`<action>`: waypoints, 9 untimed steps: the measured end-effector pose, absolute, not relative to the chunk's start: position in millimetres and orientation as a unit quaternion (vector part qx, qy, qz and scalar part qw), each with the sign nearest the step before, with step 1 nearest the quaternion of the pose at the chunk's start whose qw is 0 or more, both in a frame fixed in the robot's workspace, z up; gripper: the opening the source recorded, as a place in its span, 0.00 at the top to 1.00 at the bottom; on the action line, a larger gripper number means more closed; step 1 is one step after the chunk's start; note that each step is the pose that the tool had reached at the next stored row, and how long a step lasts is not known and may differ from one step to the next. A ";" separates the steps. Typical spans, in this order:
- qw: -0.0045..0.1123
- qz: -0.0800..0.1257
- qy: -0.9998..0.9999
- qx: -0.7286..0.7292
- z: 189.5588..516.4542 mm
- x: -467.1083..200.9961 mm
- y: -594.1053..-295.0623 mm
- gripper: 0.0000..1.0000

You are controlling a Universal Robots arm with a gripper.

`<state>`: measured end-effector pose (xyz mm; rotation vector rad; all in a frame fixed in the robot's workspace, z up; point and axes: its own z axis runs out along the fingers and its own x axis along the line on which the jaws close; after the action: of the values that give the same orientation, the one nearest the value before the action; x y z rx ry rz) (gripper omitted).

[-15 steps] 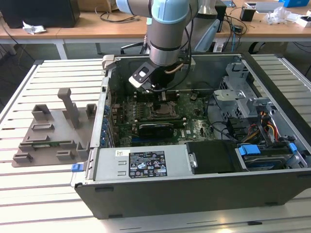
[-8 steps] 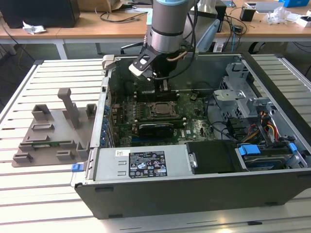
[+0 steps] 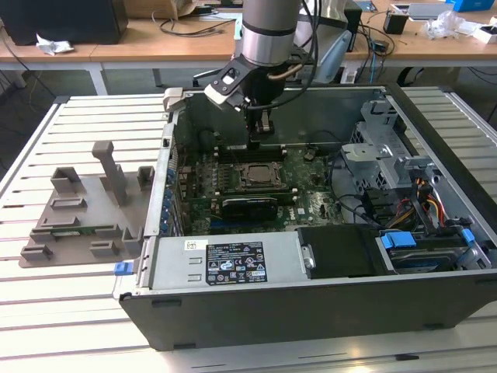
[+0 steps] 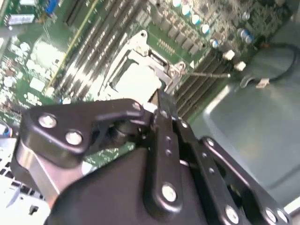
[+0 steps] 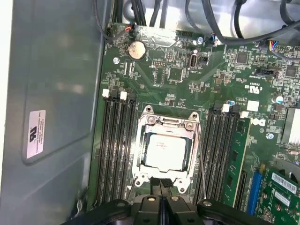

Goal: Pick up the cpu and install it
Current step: 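Close the cpu cover, then install the first cpu locking lever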

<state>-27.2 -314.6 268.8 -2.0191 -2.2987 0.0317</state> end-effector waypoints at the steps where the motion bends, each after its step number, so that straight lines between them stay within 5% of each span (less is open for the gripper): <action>1: 0.041 0.010 -0.751 -0.659 268.8 -27.2 -314.6 0.89; 9: 0.040 0.014 -0.806 -0.591 268.9 -27.1 -314.7 0.89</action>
<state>-27.1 -314.7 268.9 -1.8092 -2.4692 0.0421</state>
